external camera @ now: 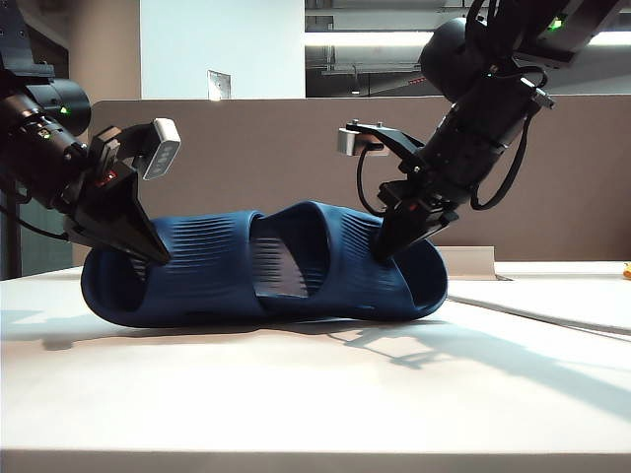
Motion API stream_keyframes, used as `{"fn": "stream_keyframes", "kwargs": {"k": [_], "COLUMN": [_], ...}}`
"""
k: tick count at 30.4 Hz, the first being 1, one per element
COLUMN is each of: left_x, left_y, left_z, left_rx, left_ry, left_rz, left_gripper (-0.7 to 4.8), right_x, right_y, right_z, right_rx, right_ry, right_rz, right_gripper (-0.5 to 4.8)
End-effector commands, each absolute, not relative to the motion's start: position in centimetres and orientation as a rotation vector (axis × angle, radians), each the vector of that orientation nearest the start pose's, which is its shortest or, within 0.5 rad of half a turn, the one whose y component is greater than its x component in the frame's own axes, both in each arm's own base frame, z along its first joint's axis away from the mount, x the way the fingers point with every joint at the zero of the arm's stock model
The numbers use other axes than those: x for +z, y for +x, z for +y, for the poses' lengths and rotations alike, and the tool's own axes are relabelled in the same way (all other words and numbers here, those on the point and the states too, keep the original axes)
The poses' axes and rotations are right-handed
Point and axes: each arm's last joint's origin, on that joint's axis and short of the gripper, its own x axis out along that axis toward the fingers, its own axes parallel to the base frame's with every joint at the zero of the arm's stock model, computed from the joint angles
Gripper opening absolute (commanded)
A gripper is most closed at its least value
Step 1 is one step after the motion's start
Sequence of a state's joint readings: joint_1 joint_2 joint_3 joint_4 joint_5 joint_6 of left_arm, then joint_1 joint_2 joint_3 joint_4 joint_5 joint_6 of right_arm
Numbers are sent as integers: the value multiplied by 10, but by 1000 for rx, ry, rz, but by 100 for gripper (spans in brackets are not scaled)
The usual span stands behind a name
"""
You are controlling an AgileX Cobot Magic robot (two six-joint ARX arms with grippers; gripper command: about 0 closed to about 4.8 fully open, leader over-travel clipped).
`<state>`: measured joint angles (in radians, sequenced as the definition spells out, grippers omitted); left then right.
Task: Interlock the pair of blue slippers on the table with their fronts facing up.
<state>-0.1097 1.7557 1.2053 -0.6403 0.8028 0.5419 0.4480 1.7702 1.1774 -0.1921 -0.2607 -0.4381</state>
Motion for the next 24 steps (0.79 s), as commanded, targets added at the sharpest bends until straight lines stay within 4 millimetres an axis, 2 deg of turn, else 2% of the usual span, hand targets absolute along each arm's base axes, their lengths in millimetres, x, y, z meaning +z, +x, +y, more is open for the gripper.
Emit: {"fn": "stream_keyframes", "kwargs": {"k": [1,24], "left_x": [208,210], "left_y": [338,340], "left_z": [-64,-65], "left_rx": [-1122,-1139], "left_ry": [9,-55], "left_rz": [843,823], "left_gripper": [-5,-5], "right_x": [208,208], "right_y": [334,329], "right_z": [178,187], "right_rx": [901,927], "right_ry": [-453,-443], "right_rz": [619,616], "right_gripper": [-2,-2]}}
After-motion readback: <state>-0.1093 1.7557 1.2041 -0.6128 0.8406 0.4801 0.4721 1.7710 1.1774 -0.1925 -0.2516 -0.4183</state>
